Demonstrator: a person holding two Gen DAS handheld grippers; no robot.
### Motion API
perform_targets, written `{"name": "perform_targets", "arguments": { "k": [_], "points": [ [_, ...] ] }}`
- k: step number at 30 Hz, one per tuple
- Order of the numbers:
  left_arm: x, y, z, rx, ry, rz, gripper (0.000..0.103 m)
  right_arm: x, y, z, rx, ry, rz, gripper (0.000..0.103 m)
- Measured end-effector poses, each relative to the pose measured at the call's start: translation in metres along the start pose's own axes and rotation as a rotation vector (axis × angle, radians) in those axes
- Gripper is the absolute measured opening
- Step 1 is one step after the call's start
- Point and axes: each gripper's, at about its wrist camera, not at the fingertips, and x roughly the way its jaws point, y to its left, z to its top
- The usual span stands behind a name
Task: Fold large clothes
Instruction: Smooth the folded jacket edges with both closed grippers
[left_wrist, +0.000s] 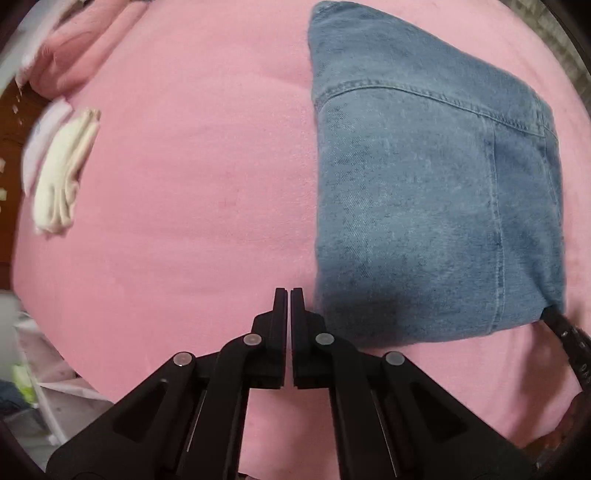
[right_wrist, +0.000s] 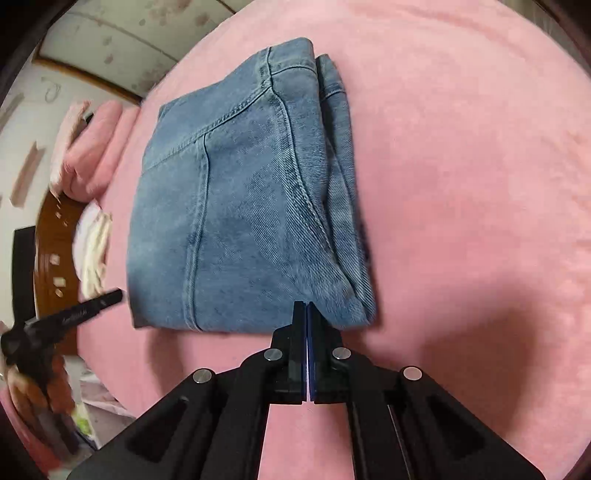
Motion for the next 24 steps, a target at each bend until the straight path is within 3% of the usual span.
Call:
{"name": "perform_targets", "arguments": {
  "k": [1, 3, 7, 12, 18, 24],
  "points": [
    [-0.007, 0.007, -0.001, -0.033, -0.005, -0.082, 0.000, -0.008, 0.005, 0.001, -0.022, -0.003, -0.014, 0.000],
    [-0.019, 0.008, -0.004, -0.050, -0.023, -0.176, 0.000, -0.017, 0.022, 0.005, -0.049, -0.039, 0.042, 0.000],
    [-0.023, -0.011, -0.013, -0.091, 0.019, -0.348, 0.000, -0.013, 0.043, 0.007, -0.044, -0.072, 0.304, 0.000],
    [-0.010, -0.043, -0.001, -0.114, -0.013, -0.413, 0.000, 0.021, 0.045, 0.017, 0.049, -0.032, 0.356, 0.000],
    [0.011, -0.045, 0.061, -0.133, -0.107, -0.420, 0.000, 0.065, 0.057, 0.061, 0.071, -0.039, 0.376, 0.000],
    [0.027, -0.030, 0.130, -0.173, -0.205, -0.457, 0.000, 0.105, 0.077, 0.131, 0.096, -0.138, 0.408, 0.000]
  ]
}}
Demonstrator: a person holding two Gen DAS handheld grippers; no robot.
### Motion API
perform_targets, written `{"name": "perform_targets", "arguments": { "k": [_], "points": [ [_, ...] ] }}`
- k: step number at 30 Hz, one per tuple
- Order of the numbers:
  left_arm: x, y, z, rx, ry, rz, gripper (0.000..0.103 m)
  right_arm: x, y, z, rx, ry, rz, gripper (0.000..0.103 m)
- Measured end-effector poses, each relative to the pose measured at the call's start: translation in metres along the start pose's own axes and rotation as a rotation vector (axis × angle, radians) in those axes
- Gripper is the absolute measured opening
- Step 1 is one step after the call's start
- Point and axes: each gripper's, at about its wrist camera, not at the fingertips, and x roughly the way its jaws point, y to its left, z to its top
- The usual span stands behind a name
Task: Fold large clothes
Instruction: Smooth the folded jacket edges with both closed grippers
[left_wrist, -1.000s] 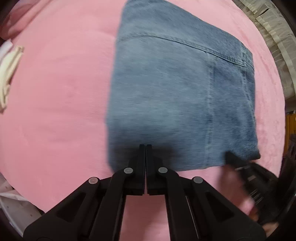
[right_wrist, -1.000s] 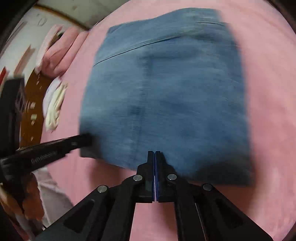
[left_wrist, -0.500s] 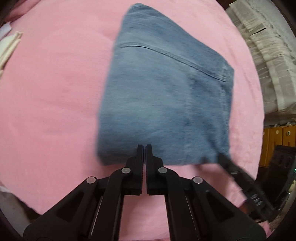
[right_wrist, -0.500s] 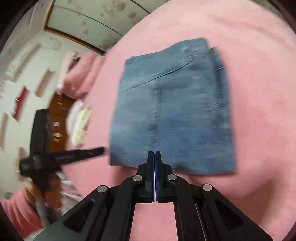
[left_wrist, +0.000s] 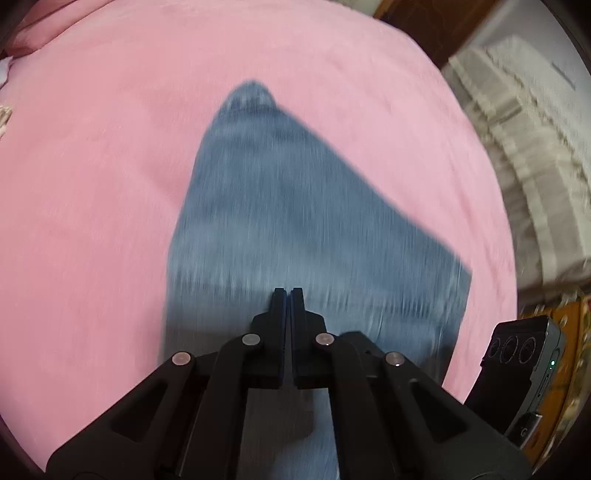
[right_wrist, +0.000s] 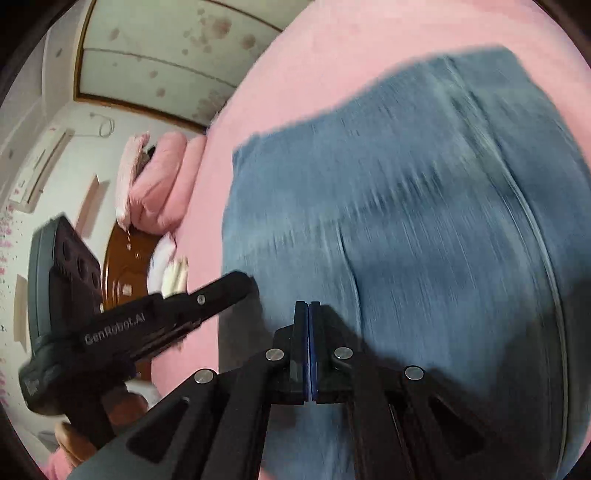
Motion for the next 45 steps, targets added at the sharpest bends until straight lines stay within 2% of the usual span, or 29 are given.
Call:
{"name": "perform_targets", "arguments": {
  "k": [2, 4, 6, 8, 9, 11, 12, 15, 16, 18, 23, 24, 25, 26, 28, 31, 34, 37, 38, 40, 42, 43, 44, 45],
  "points": [
    [0.010, 0.000, 0.017, -0.015, -0.024, 0.003, 0.000, 0.001, 0.003, 0.018, -0.027, -0.032, -0.010, 0.000],
    [0.023, -0.001, 0.032, -0.039, -0.030, -0.004, 0.000, 0.006, 0.006, 0.035, -0.072, -0.073, -0.094, 0.000],
    [0.034, 0.000, 0.039, -0.067, -0.011, -0.006, 0.000, 0.011, -0.002, 0.044, -0.075, -0.074, -0.184, 0.000],
    [0.038, 0.001, 0.040, -0.081, -0.015, -0.005, 0.000, 0.010, -0.012, 0.046, -0.059, -0.057, -0.142, 0.000],
    [0.037, 0.003, 0.041, -0.082, -0.026, -0.004, 0.000, 0.000, -0.013, 0.046, -0.069, -0.069, -0.141, 0.000],
    [0.029, 0.007, 0.039, -0.082, -0.077, 0.051, 0.000, -0.028, -0.014, 0.039, -0.114, -0.149, -0.264, 0.000],
    [0.025, 0.011, 0.040, -0.086, -0.094, 0.077, 0.000, -0.041, -0.021, 0.037, -0.099, -0.184, -0.290, 0.000],
    [0.019, 0.014, 0.031, -0.040, -0.064, 0.114, 0.000, -0.065, -0.048, 0.031, 0.047, -0.187, -0.192, 0.000],
    [0.016, 0.010, 0.022, 0.012, -0.055, 0.128, 0.000, -0.072, -0.051, 0.027, 0.064, -0.182, -0.185, 0.000],
    [0.005, 0.009, 0.004, 0.068, -0.051, 0.132, 0.000, -0.076, -0.043, 0.019, 0.016, -0.151, -0.231, 0.000],
    [-0.016, 0.010, -0.049, 0.142, -0.006, 0.160, 0.000, -0.070, -0.036, -0.023, -0.064, 0.058, -0.348, 0.000],
    [-0.019, 0.009, -0.061, 0.152, 0.016, 0.174, 0.000, -0.071, -0.033, -0.034, -0.078, 0.078, -0.368, 0.000],
    [-0.018, 0.009, -0.072, 0.159, 0.074, 0.190, 0.000, -0.074, -0.034, -0.041, -0.082, 0.087, -0.374, 0.000],
    [-0.023, 0.013, -0.083, 0.161, 0.096, 0.195, 0.000, -0.077, -0.031, -0.051, -0.076, 0.106, -0.391, 0.000],
    [-0.036, 0.008, -0.100, 0.192, 0.086, 0.217, 0.000, -0.083, -0.023, -0.069, -0.066, 0.125, -0.425, 0.000],
    [-0.050, 0.001, -0.115, 0.175, 0.157, 0.311, 0.000, -0.101, -0.008, -0.099, -0.066, 0.152, -0.467, 0.000],
    [-0.074, -0.003, -0.127, 0.140, 0.150, 0.311, 0.000, -0.106, 0.022, -0.122, -0.059, 0.172, -0.491, 0.000],
    [-0.094, -0.011, -0.131, 0.163, 0.144, 0.339, 0.002, -0.104, 0.040, -0.131, -0.063, 0.180, -0.484, 0.000],
    [-0.100, -0.014, -0.128, 0.171, 0.143, 0.340, 0.008, -0.107, 0.044, -0.133, -0.076, 0.192, -0.487, 0.000],
    [-0.118, -0.017, -0.125, 0.172, 0.123, 0.323, 0.025, -0.107, 0.063, -0.136, -0.138, 0.208, -0.505, 0.001],
    [-0.143, -0.015, -0.123, 0.173, 0.091, 0.303, 0.056, -0.110, 0.074, -0.137, -0.184, 0.199, -0.516, 0.004],
    [-0.148, -0.019, -0.122, 0.180, 0.064, 0.304, 0.059, -0.110, 0.080, -0.137, -0.198, 0.190, -0.517, 0.015],
    [-0.156, -0.019, -0.124, 0.187, 0.050, 0.310, 0.060, -0.118, 0.083, -0.139, -0.199, 0.183, -0.514, 0.034],
    [-0.163, -0.020, -0.125, 0.196, 0.045, 0.313, 0.061, -0.120, 0.086, -0.138, -0.200, 0.172, -0.512, 0.046]
  ]
}}
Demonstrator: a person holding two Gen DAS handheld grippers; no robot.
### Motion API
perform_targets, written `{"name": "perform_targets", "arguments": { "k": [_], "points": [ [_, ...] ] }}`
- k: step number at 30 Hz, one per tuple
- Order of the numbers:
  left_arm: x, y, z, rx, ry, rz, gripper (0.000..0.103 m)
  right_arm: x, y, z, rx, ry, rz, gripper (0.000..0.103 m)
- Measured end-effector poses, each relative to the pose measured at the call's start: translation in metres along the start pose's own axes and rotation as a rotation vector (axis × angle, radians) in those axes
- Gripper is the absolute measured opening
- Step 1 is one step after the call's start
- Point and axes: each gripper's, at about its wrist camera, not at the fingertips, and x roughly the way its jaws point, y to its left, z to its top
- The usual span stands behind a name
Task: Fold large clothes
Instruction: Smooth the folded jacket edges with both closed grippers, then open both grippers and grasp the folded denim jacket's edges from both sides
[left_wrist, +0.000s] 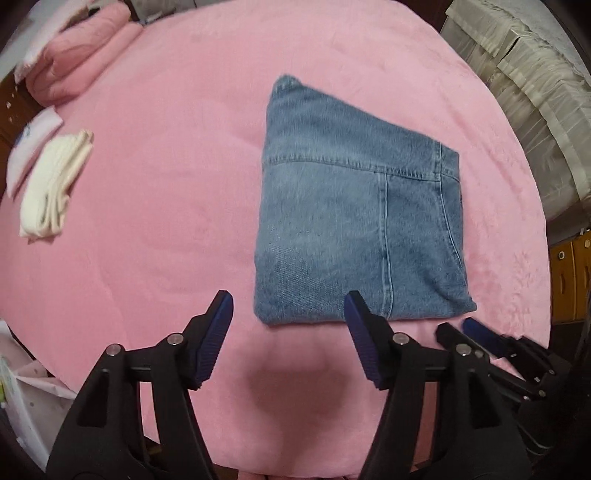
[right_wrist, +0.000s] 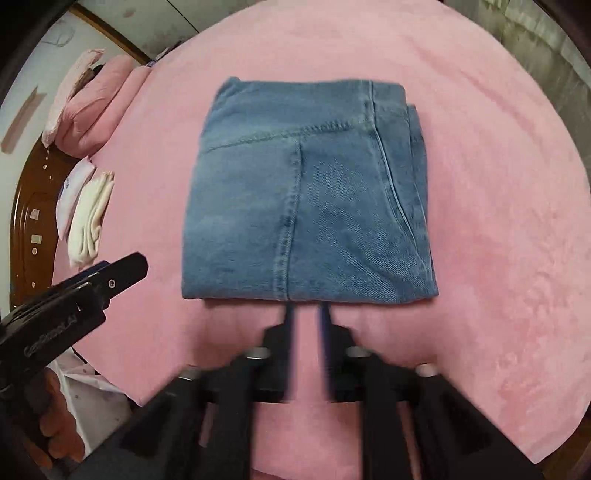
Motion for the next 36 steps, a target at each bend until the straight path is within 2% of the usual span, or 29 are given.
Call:
{"name": "perform_targets", "arguments": {
  "k": [1, 2, 4, 11, 15, 23, 26, 30, 33, 36],
  "points": [
    [-0.001, -0.002, 0.000, 0.014, 0.006, 0.003, 0.061, -0.003, 0.002, 0.001, 0.003, -0.017, -0.002, 0.065],
    [-0.001, -0.002, -0.001, 0.020, 0.014, 0.006, 0.062, -0.017, -0.001, -0.002, 0.005, -0.029, -0.007, 0.076],
    [0.000, -0.004, -0.002, 0.027, 0.035, -0.007, 0.064, -0.021, 0.002, 0.000, 0.000, -0.043, -0.033, 0.082],
    [0.007, -0.002, -0.003, 0.001, 0.060, -0.041, 0.071, -0.019, 0.003, 0.007, 0.004, -0.035, -0.047, 0.083],
    [0.014, -0.002, -0.002, 0.005, 0.083, -0.035, 0.072, -0.014, -0.002, 0.010, 0.015, -0.029, -0.036, 0.083],
    [0.043, 0.004, 0.010, -0.055, 0.155, -0.058, 0.072, 0.001, -0.041, 0.014, 0.088, 0.008, 0.003, 0.083],
    [0.062, 0.010, 0.021, -0.095, 0.183, -0.099, 0.072, 0.013, -0.068, 0.022, 0.145, 0.008, 0.030, 0.083],
    [0.098, 0.027, 0.041, -0.158, 0.220, -0.156, 0.072, 0.038, -0.113, 0.036, 0.244, -0.001, 0.104, 0.083],
    [0.131, 0.032, 0.057, -0.152, 0.238, -0.200, 0.072, 0.059, -0.138, 0.046, 0.269, -0.003, 0.160, 0.083],
    [0.153, 0.031, 0.071, -0.119, 0.223, -0.269, 0.072, 0.082, -0.155, 0.056, 0.270, 0.002, 0.276, 0.083]
  ]
}}
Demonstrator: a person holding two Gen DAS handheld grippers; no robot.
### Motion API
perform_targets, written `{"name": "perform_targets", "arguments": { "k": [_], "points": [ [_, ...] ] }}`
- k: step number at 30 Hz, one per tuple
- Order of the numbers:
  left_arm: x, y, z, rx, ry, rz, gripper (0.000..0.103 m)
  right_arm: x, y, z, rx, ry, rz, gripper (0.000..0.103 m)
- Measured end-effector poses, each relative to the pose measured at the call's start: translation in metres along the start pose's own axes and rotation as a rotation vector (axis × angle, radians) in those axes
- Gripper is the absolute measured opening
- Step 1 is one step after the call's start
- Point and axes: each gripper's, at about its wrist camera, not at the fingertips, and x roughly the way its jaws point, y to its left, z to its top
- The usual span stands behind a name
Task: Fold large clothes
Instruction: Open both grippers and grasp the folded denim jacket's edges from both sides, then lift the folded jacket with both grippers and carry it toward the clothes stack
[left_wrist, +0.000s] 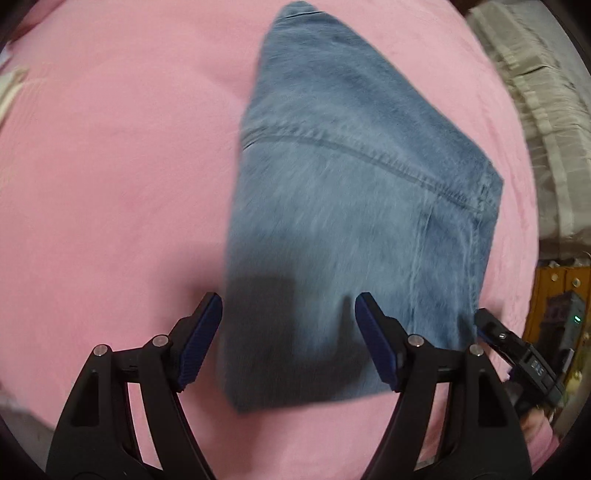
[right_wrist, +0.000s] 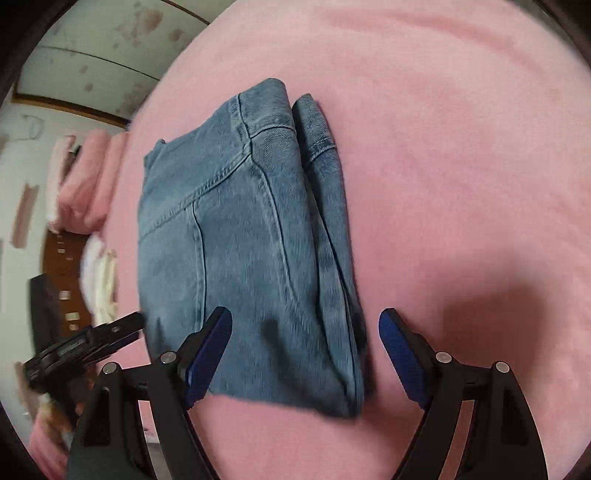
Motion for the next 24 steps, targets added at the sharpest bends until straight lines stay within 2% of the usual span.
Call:
{"name": "perform_targets", "arguments": {
  "k": [1, 3, 6, 9, 11, 14, 17, 21, 24],
  "points": [
    [0.005, 0.000, 0.006, 0.014, -0.008, 0.003, 0.072, 0.006, -0.005, 0.006, 0.001, 0.006, 0.060, 0.083],
    [0.015, 0.003, 0.016, 0.021, -0.014, -0.002, 0.074, 0.014, -0.011, 0.014, 0.006, -0.008, 0.125, 0.082],
    [0.030, 0.009, 0.030, 0.010, -0.005, -0.040, 0.084, 0.024, -0.011, 0.028, 0.006, -0.016, 0.153, 0.082],
    [0.040, 0.014, 0.040, 0.008, -0.005, -0.070, 0.084, 0.037, -0.004, 0.045, -0.017, -0.002, 0.143, 0.069],
    [0.040, 0.015, 0.041, 0.002, -0.016, -0.076, 0.083, 0.047, 0.002, 0.053, -0.029, 0.031, 0.093, 0.051],
    [0.036, 0.006, 0.035, 0.033, -0.042, -0.032, 0.066, 0.047, 0.011, 0.053, -0.073, 0.050, 0.053, 0.035],
    [0.028, -0.007, 0.030, 0.038, -0.074, 0.045, 0.050, 0.036, 0.018, 0.051, -0.102, 0.038, 0.034, 0.020],
    [0.009, -0.027, 0.019, 0.042, -0.126, 0.144, 0.036, 0.021, 0.030, 0.045, -0.108, 0.013, 0.014, 0.015],
    [-0.010, -0.036, 0.007, 0.043, -0.143, 0.164, 0.033, 0.009, 0.055, 0.035, -0.134, 0.000, 0.007, 0.014]
  ]
}}
